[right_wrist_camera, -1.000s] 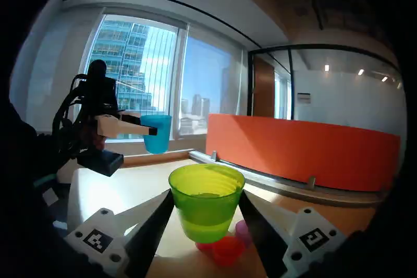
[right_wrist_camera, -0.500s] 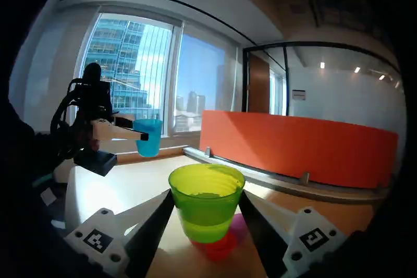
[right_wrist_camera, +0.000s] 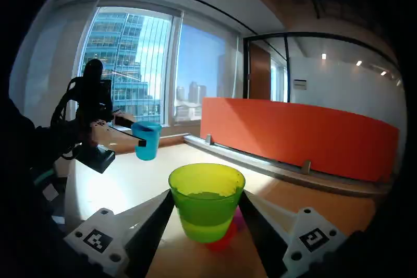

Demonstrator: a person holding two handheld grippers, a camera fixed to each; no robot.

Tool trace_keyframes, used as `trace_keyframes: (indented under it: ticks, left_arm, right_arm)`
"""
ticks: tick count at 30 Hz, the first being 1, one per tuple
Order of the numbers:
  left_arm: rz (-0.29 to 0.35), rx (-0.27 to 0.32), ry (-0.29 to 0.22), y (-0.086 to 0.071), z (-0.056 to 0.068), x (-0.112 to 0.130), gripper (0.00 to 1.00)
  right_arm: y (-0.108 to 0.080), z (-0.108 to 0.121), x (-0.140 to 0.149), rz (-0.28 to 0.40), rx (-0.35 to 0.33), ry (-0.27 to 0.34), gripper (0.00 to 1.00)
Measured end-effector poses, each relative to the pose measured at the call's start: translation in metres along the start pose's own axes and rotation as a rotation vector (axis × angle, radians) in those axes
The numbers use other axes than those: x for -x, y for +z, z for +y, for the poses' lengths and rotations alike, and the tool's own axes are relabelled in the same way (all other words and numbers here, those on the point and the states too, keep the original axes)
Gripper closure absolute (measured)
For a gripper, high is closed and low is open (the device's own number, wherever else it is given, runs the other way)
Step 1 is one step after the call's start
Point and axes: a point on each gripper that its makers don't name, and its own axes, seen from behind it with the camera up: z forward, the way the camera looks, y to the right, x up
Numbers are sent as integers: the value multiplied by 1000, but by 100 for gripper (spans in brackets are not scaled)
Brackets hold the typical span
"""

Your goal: Pour water

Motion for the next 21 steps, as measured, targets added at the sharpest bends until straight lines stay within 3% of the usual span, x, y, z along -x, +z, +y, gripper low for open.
trace_keyframes:
  ticks: [21]
  left_arm:
    - [-220,43,60,29,10,85,16]
  right_arm:
    - [2,9,57,-155,-41,13,12]
